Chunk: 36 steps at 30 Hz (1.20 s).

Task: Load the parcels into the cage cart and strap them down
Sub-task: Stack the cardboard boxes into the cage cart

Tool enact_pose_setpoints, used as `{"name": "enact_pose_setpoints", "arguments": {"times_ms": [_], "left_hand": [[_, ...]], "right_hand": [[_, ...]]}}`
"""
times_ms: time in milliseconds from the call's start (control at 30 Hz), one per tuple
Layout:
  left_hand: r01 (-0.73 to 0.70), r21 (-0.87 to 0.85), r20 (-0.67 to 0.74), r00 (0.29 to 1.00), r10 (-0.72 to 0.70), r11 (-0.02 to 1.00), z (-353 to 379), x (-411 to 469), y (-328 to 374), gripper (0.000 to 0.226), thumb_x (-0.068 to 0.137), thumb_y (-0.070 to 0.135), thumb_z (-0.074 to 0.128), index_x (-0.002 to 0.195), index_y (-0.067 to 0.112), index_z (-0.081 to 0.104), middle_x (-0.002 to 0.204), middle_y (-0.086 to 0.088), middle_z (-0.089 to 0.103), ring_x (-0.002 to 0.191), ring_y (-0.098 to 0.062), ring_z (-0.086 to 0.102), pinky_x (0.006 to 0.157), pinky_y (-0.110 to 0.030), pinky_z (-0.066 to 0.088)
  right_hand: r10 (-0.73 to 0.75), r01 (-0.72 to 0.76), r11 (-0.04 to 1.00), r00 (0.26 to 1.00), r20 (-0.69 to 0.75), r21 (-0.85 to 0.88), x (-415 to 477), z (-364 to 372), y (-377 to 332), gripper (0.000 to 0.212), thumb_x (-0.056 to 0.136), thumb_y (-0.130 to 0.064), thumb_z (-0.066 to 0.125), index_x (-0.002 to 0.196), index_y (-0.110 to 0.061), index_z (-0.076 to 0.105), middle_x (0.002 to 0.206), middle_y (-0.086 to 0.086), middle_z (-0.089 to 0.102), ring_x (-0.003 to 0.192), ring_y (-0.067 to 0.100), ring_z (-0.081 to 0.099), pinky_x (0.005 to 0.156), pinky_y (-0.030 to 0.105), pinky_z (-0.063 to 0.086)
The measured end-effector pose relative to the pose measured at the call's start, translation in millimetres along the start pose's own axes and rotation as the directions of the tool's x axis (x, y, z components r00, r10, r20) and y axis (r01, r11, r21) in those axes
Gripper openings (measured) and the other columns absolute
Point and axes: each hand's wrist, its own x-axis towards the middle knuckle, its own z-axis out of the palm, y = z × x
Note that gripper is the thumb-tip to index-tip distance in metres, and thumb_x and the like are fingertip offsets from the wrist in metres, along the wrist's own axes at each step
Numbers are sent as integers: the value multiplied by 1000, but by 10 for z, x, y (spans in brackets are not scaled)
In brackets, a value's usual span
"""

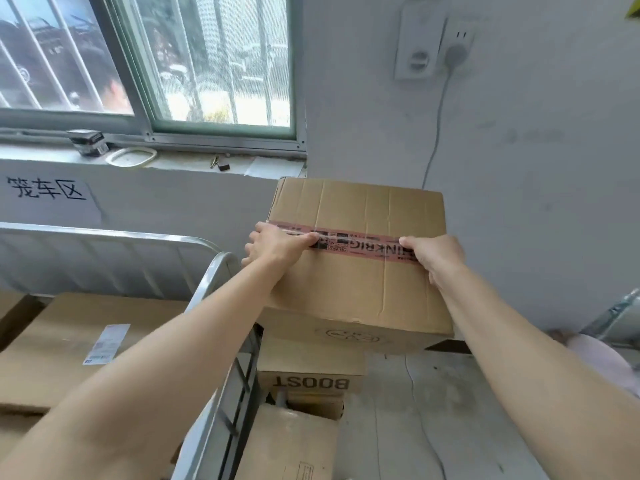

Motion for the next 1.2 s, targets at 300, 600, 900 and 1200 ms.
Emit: {"name": "enact_pose_setpoints", "arguments": {"times_ms": [300,600,900,1200], "left_hand": [[-102,-125,-182,980,79,987,-1139,-791,105,112,59,65,76,139,3,28,142,-15,39,132,-34,35,108,-50,31],[-50,-276,-505,857,-101,960,-2167,-1355,-432,110,60,65,76,138,4,28,141,-14,39,133,-33,34,109,-49,31],[40,-441,-673,647,-359,897,-3027,-2006,-1664,105,54,66,78,129,5,38,133,-12,47,123,-32,45,106,-43,39],[81,-519,-725,486,-488,851,-3975,-2358,-2844,108,62,57,80,139,3,27,144,-12,36,132,-33,36,107,-44,36]], "right_hand": [[-234,238,968,971,-54,74,-1022,-463,-554,62,73,-39,79,115,-1,53,117,14,61,104,31,60,90,42,51],[-540,532,841,831,133,98,-1794,-101,-1220,69,75,-45,76,122,-1,50,120,13,59,111,32,57,94,39,48],[-672,648,723,576,466,242,-2975,782,-1438,60,73,-42,75,115,-5,53,104,10,64,95,29,61,87,42,52],[-645,648,704,416,641,289,-4346,1794,-1525,68,71,-44,75,122,-8,49,115,10,63,106,31,61,93,43,51]]}}
